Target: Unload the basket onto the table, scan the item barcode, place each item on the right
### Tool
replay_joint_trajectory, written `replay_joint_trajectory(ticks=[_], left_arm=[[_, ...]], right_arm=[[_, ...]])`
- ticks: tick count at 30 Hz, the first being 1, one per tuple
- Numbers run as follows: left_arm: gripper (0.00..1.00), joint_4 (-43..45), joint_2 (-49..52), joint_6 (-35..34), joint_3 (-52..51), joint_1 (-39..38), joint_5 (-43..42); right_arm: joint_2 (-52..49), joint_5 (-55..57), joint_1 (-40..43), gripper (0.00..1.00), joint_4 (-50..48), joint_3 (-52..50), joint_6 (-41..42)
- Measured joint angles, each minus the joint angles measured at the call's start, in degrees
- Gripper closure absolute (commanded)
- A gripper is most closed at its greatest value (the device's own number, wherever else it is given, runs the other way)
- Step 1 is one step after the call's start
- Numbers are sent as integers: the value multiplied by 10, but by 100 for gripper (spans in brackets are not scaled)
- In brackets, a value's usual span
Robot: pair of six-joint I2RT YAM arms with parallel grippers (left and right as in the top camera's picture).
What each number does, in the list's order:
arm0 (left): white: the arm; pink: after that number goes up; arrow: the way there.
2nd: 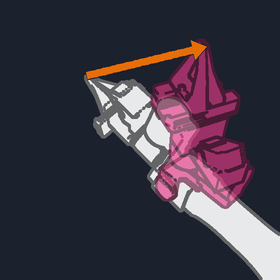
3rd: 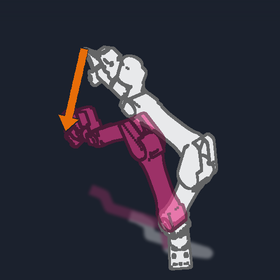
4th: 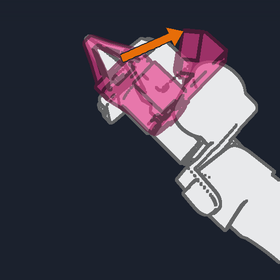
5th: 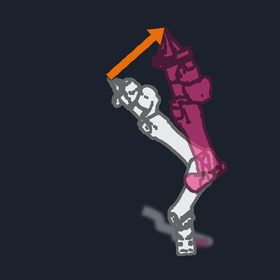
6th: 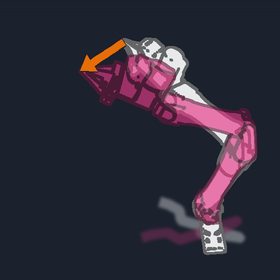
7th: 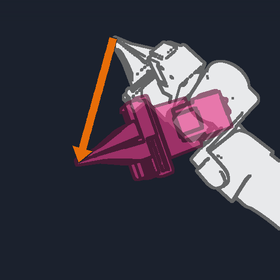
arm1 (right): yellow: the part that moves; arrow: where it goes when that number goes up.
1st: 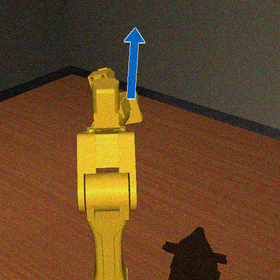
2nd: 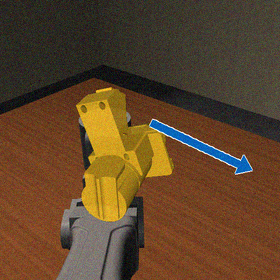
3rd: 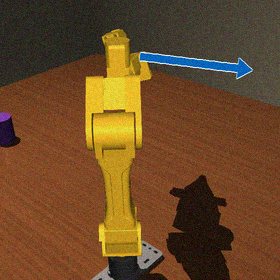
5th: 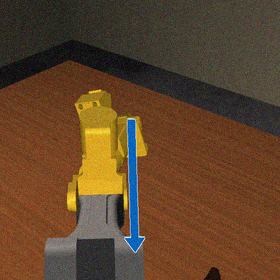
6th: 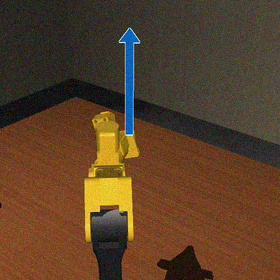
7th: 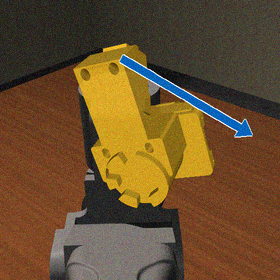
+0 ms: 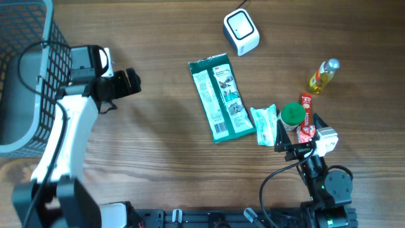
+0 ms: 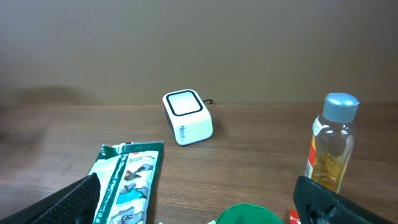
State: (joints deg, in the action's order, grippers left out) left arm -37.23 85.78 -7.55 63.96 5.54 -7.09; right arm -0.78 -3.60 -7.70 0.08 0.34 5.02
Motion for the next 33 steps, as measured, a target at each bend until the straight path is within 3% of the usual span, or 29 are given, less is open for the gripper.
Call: replay_joint_trajectory(ticks=[13, 20, 26, 29, 33], left_arm=[[0, 2, -463, 0, 1, 0, 2], [0, -19, -580, 0, -12, 0, 2], [0, -64, -727, 0, -126, 0, 2], [0, -41, -784, 0, -196, 0, 2], [0, 106, -842, 0, -287, -18, 2]], right_arm=[[0, 0, 0, 0, 0, 0, 0], [0, 0, 0, 0, 0, 0, 0], [0, 0, 0, 0, 0, 0, 0], [0, 0, 0, 0, 0, 0, 0], [0, 0, 0, 1, -1, 0, 0]])
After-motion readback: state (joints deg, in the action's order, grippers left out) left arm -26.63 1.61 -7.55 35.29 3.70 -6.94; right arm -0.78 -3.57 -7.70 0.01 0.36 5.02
